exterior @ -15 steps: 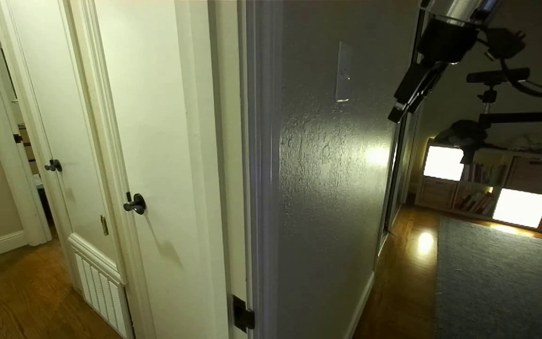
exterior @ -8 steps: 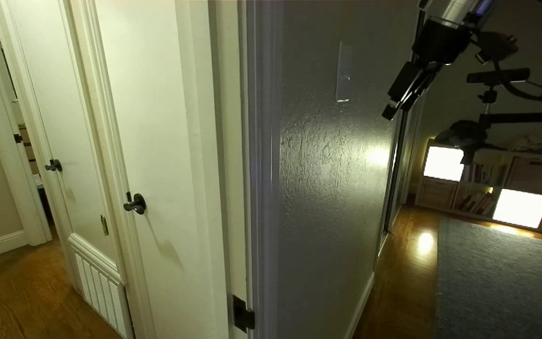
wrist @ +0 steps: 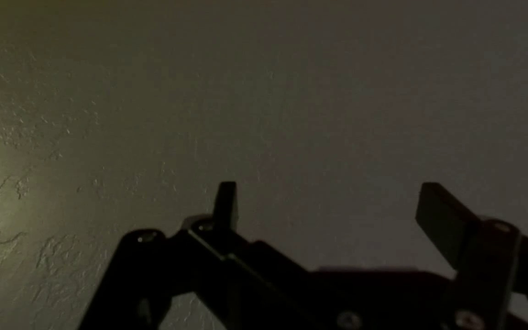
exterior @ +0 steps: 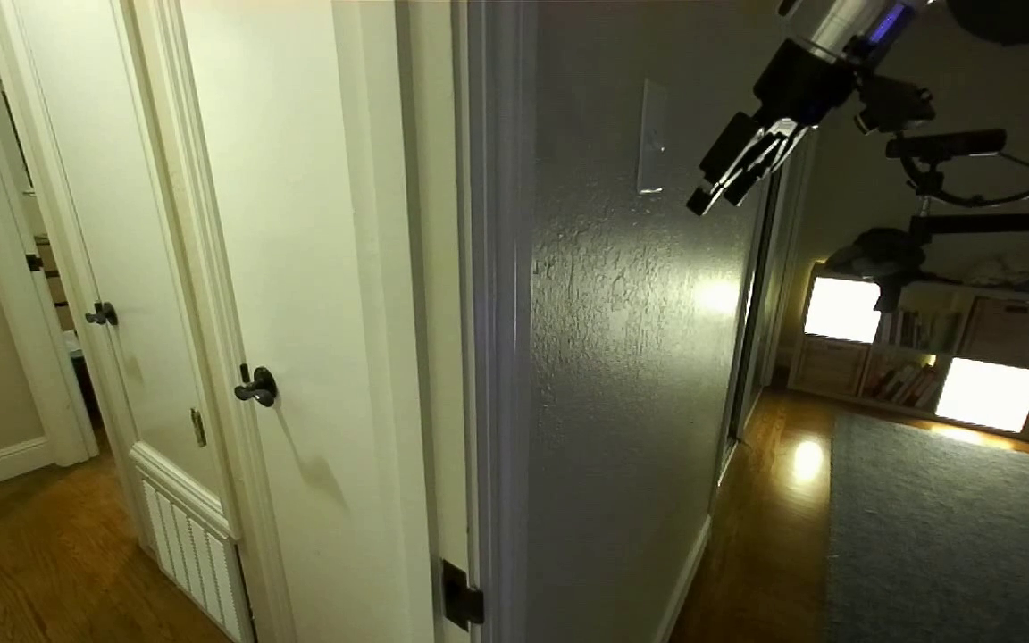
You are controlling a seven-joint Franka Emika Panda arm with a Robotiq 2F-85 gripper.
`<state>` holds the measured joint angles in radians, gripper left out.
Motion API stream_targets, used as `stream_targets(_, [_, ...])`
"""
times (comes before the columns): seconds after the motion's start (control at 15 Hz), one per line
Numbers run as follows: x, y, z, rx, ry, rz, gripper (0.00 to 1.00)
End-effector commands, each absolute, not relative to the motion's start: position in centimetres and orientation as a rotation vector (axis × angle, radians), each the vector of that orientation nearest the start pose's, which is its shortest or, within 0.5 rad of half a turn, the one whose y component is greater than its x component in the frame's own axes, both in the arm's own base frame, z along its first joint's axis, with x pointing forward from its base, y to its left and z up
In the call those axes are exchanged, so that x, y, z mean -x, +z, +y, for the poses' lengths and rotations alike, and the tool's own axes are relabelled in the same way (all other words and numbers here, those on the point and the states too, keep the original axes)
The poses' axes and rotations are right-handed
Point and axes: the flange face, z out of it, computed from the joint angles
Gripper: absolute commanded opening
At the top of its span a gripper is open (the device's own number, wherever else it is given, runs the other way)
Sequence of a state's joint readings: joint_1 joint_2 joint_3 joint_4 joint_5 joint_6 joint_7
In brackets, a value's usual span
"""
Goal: Turn on the light
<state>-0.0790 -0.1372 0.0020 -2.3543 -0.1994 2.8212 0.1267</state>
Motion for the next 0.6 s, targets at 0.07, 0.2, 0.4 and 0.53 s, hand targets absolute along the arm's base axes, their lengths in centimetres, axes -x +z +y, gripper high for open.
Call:
stream_targets(0.07, [-54.6, 46.6, -3.7, 3.024, -1.149, 0.071, 0.88])
stream_targets(0.2, [-55.0, 47.3, -4.0, 2.993, -1.232, 0.066, 0.67])
stream_targets(0.4, [-55.1, 48.5, -4.5, 2.961, -1.319, 0.066, 0.47])
stream_targets(0.53, [-55.1, 49.1, -5.1, 2.954, -1.362, 0.066, 0.33])
